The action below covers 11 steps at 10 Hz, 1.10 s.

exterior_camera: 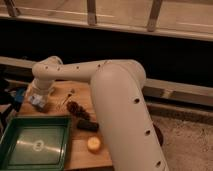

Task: Place towel in table surface

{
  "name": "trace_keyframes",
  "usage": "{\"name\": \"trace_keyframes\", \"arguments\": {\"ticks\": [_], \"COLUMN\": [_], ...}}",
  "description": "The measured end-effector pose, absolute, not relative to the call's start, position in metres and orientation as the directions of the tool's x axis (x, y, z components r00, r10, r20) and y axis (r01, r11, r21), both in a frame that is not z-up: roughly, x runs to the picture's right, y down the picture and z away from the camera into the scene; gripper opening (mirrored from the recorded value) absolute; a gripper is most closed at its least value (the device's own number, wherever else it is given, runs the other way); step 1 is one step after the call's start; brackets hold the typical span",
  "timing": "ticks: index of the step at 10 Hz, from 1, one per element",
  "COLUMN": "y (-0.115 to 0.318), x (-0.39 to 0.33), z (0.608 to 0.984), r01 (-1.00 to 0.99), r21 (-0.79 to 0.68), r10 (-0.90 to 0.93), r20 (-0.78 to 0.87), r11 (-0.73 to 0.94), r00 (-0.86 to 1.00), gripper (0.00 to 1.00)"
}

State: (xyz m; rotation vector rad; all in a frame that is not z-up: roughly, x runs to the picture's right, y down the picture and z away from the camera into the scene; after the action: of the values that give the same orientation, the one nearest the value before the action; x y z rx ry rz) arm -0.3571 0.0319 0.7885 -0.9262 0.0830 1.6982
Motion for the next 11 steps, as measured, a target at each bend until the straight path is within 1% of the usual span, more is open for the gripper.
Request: {"name": "trace_keyframes", "arguments": {"ticks": [4,6,7,8,9,11], "y": [0.032,0.032,0.029,0.017,0.010,0.011], "x": [-0.356,-0.348,-0.338,-0.324,-0.324,-0.337], "z": [0.789,0.795,0.803,0.823,0.834,0.851], "r01": [-0.848,-0.842,-0.838,-0.822,-0.816,-0.803], "r21": [-0.393,-0.376,-0.364,-0.362,-0.369,-0.385], "r10": [0.791,0.785,0.780,0.769,0.768,0.756], "r20": [-0.610,-0.613,-0.616,-0.624,-0.627,-0.643], "r11": [-0.354,-0.388,-0.406,-0.440,-0.445,-0.455], "r00": [-0.048,-0.089,-0.111,-0.137,-0.135,-0.120], "gripper": [0.65,0.65,0.65,0.65,0.65,0.65]}}
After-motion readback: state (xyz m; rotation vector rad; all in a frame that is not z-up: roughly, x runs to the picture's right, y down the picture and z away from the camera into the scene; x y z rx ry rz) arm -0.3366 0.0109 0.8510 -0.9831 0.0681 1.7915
